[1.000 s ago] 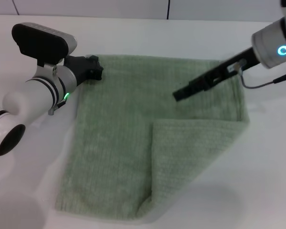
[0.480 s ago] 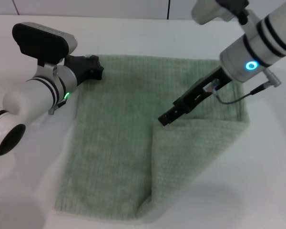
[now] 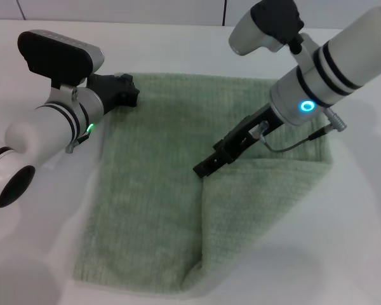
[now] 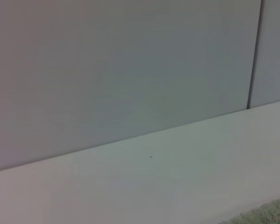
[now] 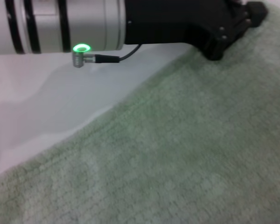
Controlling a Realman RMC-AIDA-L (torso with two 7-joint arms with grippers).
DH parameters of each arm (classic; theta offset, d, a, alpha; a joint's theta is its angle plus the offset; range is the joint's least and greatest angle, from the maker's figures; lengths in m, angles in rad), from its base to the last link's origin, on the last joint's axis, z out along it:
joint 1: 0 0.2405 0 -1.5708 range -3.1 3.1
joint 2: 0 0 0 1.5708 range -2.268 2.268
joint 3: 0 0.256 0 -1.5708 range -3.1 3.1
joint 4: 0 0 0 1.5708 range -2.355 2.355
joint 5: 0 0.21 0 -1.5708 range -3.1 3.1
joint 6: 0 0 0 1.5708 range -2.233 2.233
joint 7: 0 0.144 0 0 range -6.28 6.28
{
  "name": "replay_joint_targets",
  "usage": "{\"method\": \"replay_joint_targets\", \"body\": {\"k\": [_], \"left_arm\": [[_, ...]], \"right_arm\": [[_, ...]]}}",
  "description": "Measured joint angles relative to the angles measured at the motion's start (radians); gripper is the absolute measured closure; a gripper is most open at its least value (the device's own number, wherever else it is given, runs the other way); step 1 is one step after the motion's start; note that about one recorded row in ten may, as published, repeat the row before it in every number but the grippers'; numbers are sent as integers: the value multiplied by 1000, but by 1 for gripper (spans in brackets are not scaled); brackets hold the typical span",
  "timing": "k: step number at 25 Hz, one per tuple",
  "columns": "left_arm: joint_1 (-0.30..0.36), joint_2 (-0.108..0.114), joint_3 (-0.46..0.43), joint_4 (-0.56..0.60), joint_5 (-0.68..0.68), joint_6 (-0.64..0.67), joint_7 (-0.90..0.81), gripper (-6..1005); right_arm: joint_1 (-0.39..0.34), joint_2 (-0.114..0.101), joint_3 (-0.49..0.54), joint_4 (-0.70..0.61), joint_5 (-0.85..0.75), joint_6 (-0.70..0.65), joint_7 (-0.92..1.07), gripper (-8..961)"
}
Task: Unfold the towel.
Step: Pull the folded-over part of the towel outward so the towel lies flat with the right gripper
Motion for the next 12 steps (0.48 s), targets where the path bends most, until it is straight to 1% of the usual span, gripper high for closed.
{"method": "replay_joint_targets", "body": {"k": [7,12], "left_arm": [[0,0,-1,0,0,0,0,980],[0,0,-2,0,0,0,0,979]], "right_arm": [[5,4,-53,20,28,48,2,176],[10,4,-67,32,33,59,4,177]]}}
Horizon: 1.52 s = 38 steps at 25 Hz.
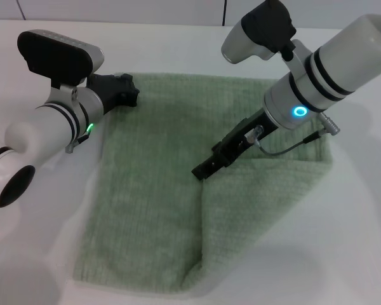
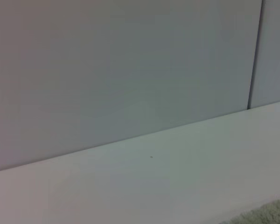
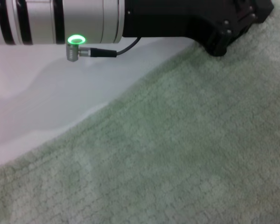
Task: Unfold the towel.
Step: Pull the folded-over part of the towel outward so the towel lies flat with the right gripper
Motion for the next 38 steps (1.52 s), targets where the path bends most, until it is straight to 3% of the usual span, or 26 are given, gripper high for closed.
{"method": "replay_joint_targets", "body": {"k": [32,38], "left_arm": [[0,0,2,0,0,0,0,974],[0,0,2,0,0,0,0,973]], "right_arm": [[30,1,-60,26,0,-2,38,180],[31,1,-65,22,0,1,53,299]]}}
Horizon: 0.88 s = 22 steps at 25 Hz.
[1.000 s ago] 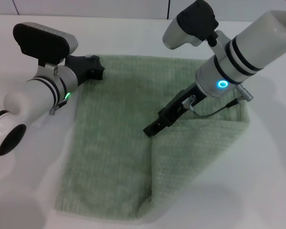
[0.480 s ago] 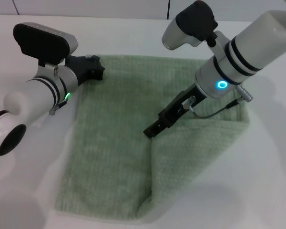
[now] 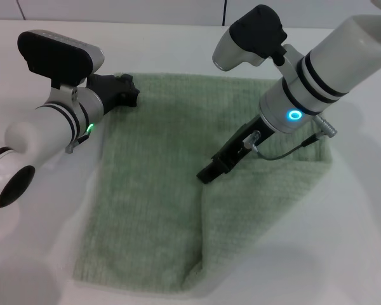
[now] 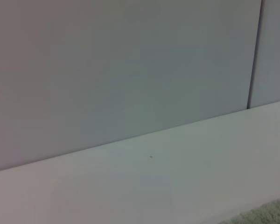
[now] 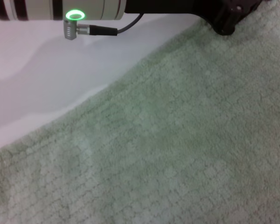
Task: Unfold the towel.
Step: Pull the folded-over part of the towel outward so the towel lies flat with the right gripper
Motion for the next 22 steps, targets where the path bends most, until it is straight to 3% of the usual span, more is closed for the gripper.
{"method": "replay_joint_targets", "body": {"k": [14,18,22], "left_arm": [[0,2,-2,-1,0,0,1,971],[0,2,-2,-2,0,0,1,970],[0,3,-2,-2,0,0,2,970]], "right_arm": [[11,-2,-19,-1,-7,-6,3,709],[10,-3,-39,-7,-4,-3,-2,729],[-14,-3,-41,-47,-1,2,-21,850]]}}
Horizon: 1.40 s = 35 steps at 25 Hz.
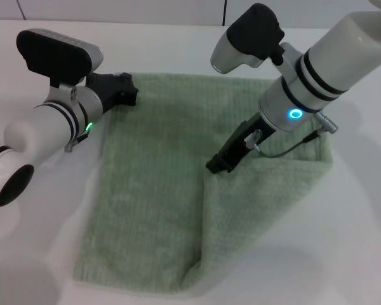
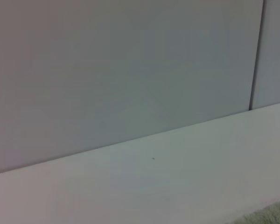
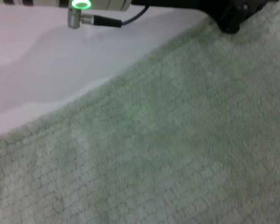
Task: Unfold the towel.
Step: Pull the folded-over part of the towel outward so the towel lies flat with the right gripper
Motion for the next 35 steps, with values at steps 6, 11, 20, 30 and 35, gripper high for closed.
{"method": "replay_joint_targets", "body": {"k": [6,11,20,30,35], "left_arm": [[0,0,-1,0,0,0,0,969],[0,0,-1,0,0,0,0,968],[7,0,2,-1,0,0,0,967],[9,2,7,-6,0,0,0,965],[9,2,8,-6,0,0,0,964]], "right_arm": [[-12,0,0,-22,1,0,-6,922],[-12,1,0,-31,1,-13,-10,933],[-49,3,-1,-113,9,-78,-9,933],[-117,0,-1,-259,15,-202,5,932],[-153,-3,-1,-345,15,-277,7,932]]}}
